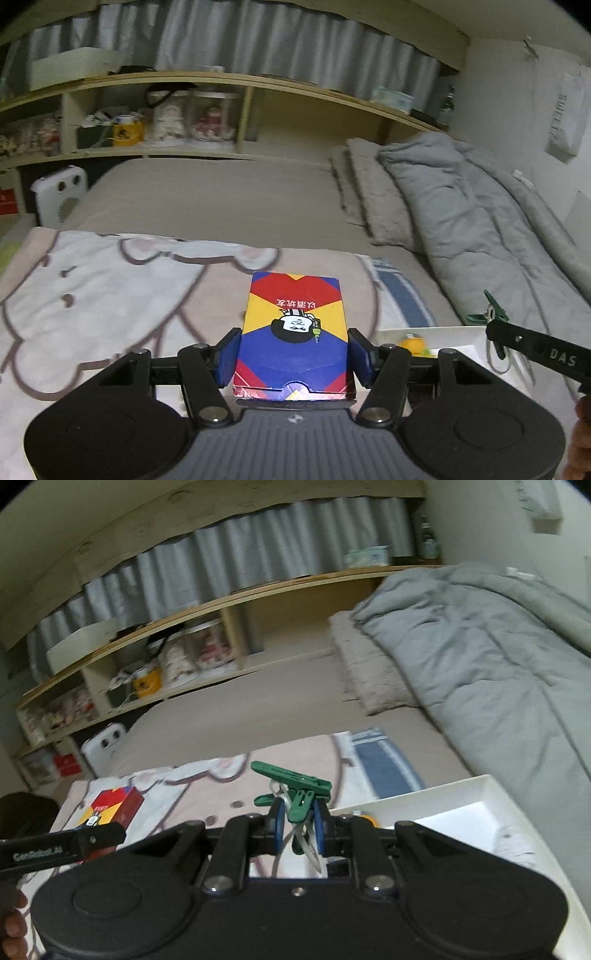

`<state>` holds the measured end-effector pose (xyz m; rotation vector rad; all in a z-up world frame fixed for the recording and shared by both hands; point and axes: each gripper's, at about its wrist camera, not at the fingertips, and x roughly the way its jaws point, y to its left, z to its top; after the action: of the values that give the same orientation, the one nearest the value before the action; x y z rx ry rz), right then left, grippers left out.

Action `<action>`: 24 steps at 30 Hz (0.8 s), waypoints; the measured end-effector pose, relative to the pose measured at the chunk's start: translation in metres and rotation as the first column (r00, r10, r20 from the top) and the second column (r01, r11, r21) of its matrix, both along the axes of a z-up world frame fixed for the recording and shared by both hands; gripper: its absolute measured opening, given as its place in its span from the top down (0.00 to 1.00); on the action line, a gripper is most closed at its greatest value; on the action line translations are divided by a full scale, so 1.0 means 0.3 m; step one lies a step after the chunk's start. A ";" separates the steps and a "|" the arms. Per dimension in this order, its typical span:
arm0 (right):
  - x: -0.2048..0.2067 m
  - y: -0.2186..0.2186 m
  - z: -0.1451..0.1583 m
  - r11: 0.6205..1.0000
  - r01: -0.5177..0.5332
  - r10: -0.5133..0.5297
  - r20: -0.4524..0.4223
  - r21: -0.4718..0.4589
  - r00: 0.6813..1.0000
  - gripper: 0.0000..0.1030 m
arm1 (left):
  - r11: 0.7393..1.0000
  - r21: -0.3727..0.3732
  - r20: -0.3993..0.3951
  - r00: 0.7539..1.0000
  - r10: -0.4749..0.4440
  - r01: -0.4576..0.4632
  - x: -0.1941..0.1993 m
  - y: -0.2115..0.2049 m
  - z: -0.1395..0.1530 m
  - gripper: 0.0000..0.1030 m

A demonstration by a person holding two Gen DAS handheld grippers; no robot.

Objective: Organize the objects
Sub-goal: 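Lift the card box with the left gripper while the right lifts the green clip, then lower the card box into the tray with the left gripper while the right lowers the green clip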

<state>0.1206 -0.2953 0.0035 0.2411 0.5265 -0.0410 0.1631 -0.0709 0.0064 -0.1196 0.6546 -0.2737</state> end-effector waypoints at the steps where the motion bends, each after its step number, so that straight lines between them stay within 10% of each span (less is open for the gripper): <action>1: -0.001 -0.027 -0.003 1.000 0.018 -0.018 0.001 0.011 1.000 0.84 | 1.000 0.001 0.000 1.000 -0.010 0.010 0.004 -0.025 0.003 0.41; 24: 0.012 -0.486 -0.232 0.953 0.276 -0.237 -0.260 0.122 0.936 0.84 | 0.937 0.016 -0.037 0.936 -0.349 0.350 0.146 -0.674 -0.069 0.41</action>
<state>0.1243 -0.4411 -0.0661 0.4629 0.7413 -0.2884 0.2069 -0.2732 -0.0144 0.0160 0.7106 -0.6089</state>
